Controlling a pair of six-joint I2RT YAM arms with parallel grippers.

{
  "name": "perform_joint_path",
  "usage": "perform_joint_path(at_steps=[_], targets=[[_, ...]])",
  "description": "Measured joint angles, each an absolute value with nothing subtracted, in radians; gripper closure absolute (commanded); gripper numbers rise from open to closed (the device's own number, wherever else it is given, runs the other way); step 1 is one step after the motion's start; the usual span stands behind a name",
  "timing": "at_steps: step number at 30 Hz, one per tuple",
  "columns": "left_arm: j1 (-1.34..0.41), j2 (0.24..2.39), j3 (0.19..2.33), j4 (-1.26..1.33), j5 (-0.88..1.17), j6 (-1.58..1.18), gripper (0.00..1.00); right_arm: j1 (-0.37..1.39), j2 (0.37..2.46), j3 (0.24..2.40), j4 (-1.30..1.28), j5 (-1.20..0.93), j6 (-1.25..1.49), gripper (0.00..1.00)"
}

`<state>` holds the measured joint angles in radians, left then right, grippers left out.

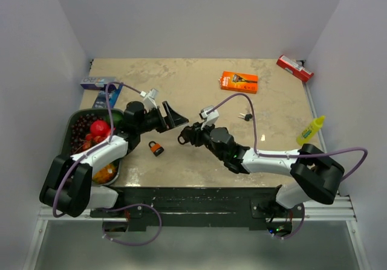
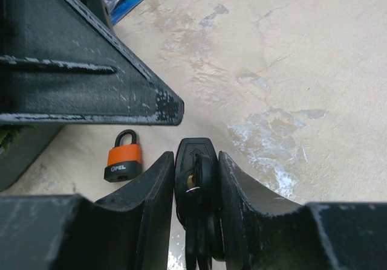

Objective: Unlock with the key

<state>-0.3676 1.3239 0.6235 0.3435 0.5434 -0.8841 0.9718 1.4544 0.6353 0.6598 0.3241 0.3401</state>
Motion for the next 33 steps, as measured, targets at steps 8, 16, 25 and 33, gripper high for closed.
perform_joint_path(at_steps=[8,16,25,33], targets=[[-0.368,1.25,0.575,0.354,0.478,-0.907,0.07,0.973,1.467,0.635,0.656,0.364,0.351,1.0],[-0.368,1.109,0.483,0.346,0.409,-0.891,0.05,0.957,1.466,0.648,0.594,0.401,0.353,1.0],[-0.405,1.155,0.52,0.151,0.377,-0.755,0.06,0.895,1.465,0.656,0.424,0.405,0.437,1.0],[-0.447,1.175,0.551,0.041,0.375,-0.7,0.04,0.883,1.469,0.596,0.349,0.428,0.56,0.94]])
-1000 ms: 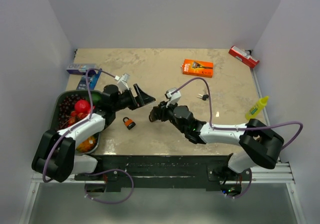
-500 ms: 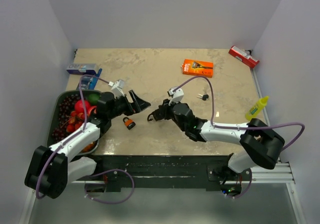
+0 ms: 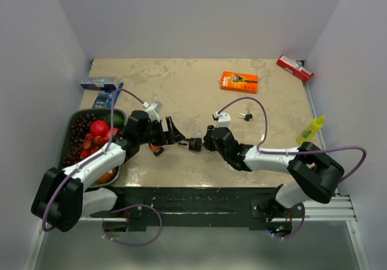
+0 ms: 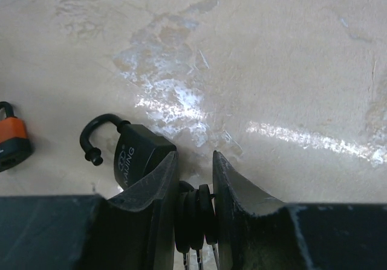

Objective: Unlock with the key

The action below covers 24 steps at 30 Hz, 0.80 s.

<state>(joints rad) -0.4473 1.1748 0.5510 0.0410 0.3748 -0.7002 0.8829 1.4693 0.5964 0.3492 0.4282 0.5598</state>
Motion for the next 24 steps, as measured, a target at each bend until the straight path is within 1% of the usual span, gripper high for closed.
perform_joint_path(at_steps=[2,3,5,6,8,9,10,12,15,20,24], targets=[[-0.447,1.194,0.597,-0.002,0.383,-0.672,0.04,0.883,1.475,0.59,0.342,0.428,0.574,0.87],[-0.447,1.206,0.627,-0.028,0.389,-0.659,0.04,0.883,1.48,0.589,0.337,0.429,0.579,0.77],[-0.445,1.232,0.684,-0.065,0.4,-0.626,0.03,0.883,1.486,0.587,0.33,0.428,0.587,0.66],[-0.443,1.245,0.717,-0.085,0.406,-0.606,0.03,0.883,1.486,0.585,0.325,0.428,0.591,0.58],[-0.433,1.268,0.775,-0.115,0.417,-0.572,0.03,0.883,1.486,0.581,0.318,0.428,0.598,0.51],[-0.424,1.277,0.802,-0.133,0.42,-0.553,0.03,0.883,1.485,0.58,0.312,0.428,0.601,0.43],[-0.415,1.284,0.829,-0.149,0.422,-0.532,0.02,0.883,1.483,0.58,0.307,0.428,0.603,0.4],[-0.397,1.295,0.879,-0.182,0.418,-0.497,0.01,0.883,1.472,0.576,0.297,0.429,0.603,0.35],[-0.379,1.297,0.934,-0.213,0.39,-0.445,0.01,0.883,1.431,0.567,0.283,0.429,0.586,0.32],[-0.361,1.28,0.954,-0.218,0.311,-0.387,0.01,0.883,1.371,0.58,0.281,0.371,0.473,0.31],[-0.32,1.244,0.937,-0.218,0.271,-0.373,0.01,0.885,1.417,0.66,0.253,0.289,0.367,0.31]])
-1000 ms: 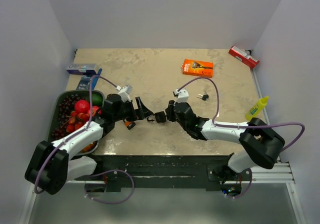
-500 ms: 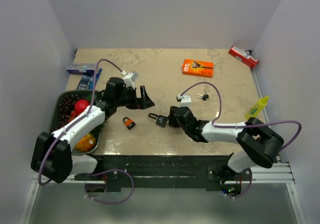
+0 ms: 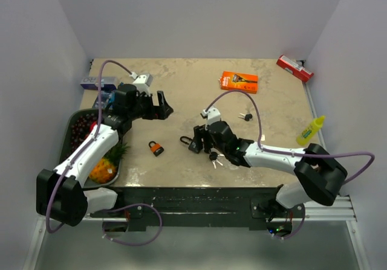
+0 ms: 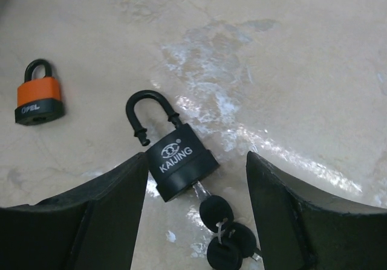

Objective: Unlock with the key

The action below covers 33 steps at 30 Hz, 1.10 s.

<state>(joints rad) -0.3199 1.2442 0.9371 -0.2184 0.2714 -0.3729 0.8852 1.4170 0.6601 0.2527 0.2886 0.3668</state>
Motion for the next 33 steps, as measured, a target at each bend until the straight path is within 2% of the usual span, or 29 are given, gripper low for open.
perform_joint_path(at_steps=[8,19,30,33], targets=[[-0.235,1.185,0.902,-0.215,0.229,-0.374,0.01,0.908,1.571,0.852,0.175,0.185,0.187,0.3],[-0.216,1.174,0.887,-0.216,0.223,-0.374,0.01,0.951,1.771,1.003,0.073,0.142,0.043,0.31],[-0.21,1.174,0.884,-0.217,0.223,-0.374,0.01,0.953,1.904,1.119,-0.006,0.194,0.026,0.43],[-0.21,1.174,0.88,-0.217,0.223,-0.374,0.01,0.953,1.907,1.128,-0.021,0.213,0.026,0.56]])
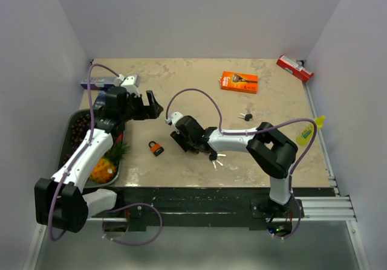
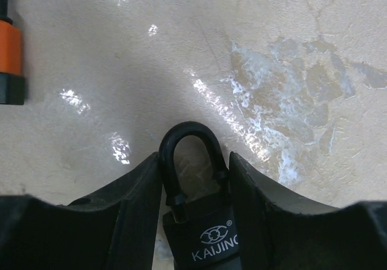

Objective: Unlock with the key

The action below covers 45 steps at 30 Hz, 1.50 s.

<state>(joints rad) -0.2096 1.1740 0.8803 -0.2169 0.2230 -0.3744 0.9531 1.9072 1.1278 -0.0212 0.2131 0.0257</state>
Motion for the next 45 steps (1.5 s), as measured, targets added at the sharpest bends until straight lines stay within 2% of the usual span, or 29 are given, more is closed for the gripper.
perform_joint_path(at_steps=[7,13,21,33,45], targets=[[-0.21,1.174,0.872,-0.219,0.224,-0.374,0.01,0.944,1.909,1.153,-0.051,0.224,0.035,0.86],[-0.21,1.173,0.871,-0.219,0.224,-0.374,0.01,0.91,1.906,1.155,-0.104,0.18,0.072,1.0],[-0.209,1.163,0.852,-0.193,0.3,-0.374,0.02,0.795,1.859,1.158,-0.154,0.04,0.167,1.0],[-0.21,1.163,0.794,-0.081,0.546,-0.382,0.02,0.682,1.7,1.151,-0.153,-0.079,0.328,1.0],[-0.236,1.153,0.744,-0.021,0.606,-0.404,0.03,0.658,1.577,0.957,0.087,-0.142,0.54,1.0]])
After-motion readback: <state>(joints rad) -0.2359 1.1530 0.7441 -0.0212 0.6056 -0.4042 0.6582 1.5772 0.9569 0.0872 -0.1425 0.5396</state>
